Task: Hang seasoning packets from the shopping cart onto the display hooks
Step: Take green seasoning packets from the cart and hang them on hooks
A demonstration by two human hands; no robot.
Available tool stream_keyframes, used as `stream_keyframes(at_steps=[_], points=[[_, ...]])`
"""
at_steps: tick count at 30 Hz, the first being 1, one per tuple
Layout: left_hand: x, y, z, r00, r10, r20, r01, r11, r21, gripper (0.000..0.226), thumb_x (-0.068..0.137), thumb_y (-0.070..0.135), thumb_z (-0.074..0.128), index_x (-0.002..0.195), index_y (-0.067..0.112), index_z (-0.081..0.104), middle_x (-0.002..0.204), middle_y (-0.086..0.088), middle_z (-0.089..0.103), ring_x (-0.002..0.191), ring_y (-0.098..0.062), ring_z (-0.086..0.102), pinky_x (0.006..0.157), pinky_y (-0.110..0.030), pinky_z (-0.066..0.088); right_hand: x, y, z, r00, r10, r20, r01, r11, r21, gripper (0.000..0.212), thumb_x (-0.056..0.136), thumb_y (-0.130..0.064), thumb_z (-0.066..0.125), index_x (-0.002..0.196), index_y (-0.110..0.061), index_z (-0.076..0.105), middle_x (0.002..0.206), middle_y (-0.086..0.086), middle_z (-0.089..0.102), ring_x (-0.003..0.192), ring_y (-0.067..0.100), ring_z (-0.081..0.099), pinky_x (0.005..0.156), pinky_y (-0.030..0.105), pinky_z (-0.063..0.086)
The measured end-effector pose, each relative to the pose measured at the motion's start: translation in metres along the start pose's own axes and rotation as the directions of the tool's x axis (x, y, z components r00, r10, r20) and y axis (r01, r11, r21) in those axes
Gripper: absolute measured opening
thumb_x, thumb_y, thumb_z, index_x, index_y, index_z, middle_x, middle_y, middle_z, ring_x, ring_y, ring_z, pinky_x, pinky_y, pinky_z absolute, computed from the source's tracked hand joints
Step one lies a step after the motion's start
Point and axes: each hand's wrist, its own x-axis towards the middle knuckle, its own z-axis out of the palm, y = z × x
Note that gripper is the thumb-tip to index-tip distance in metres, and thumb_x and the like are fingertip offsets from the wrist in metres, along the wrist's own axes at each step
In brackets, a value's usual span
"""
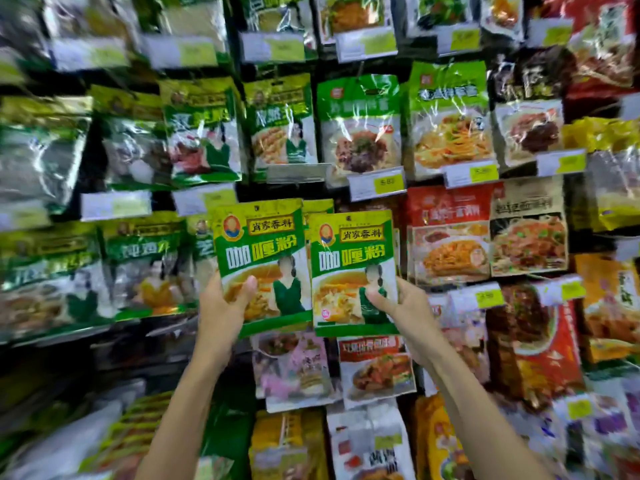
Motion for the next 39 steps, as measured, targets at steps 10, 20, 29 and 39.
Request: stream_keyframes(at_steps=[10,20,29,39], points=[[0.045,-0.013,-0.038,0.994,0.027,-0.105,-0.024,0.999,0.029,0.025,0.091,0.017,0.061,0.113,0.024,0.052,0.110,0.006,0.059,0.104,-0.013,0.055,0.085,-0.022,0.044,0.063,-0.016,0.060,0.998,0.020,0.061,-0.021,1.000,0.015,0.012,0.089,-0.018,0.066,0.099,-0.010,0.066,0.088,-0.003,0.068,0.081,0.009,0.064,0.061,0.017,0.047],[0.058,-0.020,-0.036,0.989,-0.027,-0.147,0.041,0.995,0.095,0.050,0.091,0.027,0.060,0.134,0.004,0.046,0.133,-0.012,0.054,0.124,-0.027,0.049,0.105,-0.047,0.040,0.087,-0.012,0.070,0.989,0.115,0.088,-0.123,0.988,0.095,0.019,0.090,-0.012,0.065,0.107,-0.003,0.064,0.095,0.006,0.067,0.086,0.015,0.062,0.062,0.020,0.045],[0.050,-0.020,-0.006,0.997,-0.036,-0.063,0.037,0.999,0.019,0.049,0.089,0.027,0.062,0.132,0.006,0.048,0.133,-0.008,0.054,0.124,-0.022,0.049,0.100,-0.034,0.040,0.068,0.014,0.066,0.956,-0.160,-0.244,0.083,0.951,-0.298,0.034,0.093,-0.020,0.061,0.122,-0.008,0.050,0.114,0.002,0.053,0.102,0.014,0.052,0.088,0.028,0.045],[0.030,-0.015,0.042,0.987,-0.098,0.125,0.104,0.994,-0.038,0.058,0.089,0.033,0.061,0.139,0.009,0.042,0.139,-0.005,0.049,0.128,-0.018,0.045,0.107,-0.037,0.037,0.061,-0.020,0.088,0.988,-0.151,0.025,0.150,0.987,0.058,0.032,0.096,-0.029,0.054,0.081,-0.001,0.062,0.071,-0.003,0.060,0.071,0.010,0.055,0.069,0.026,0.041]])
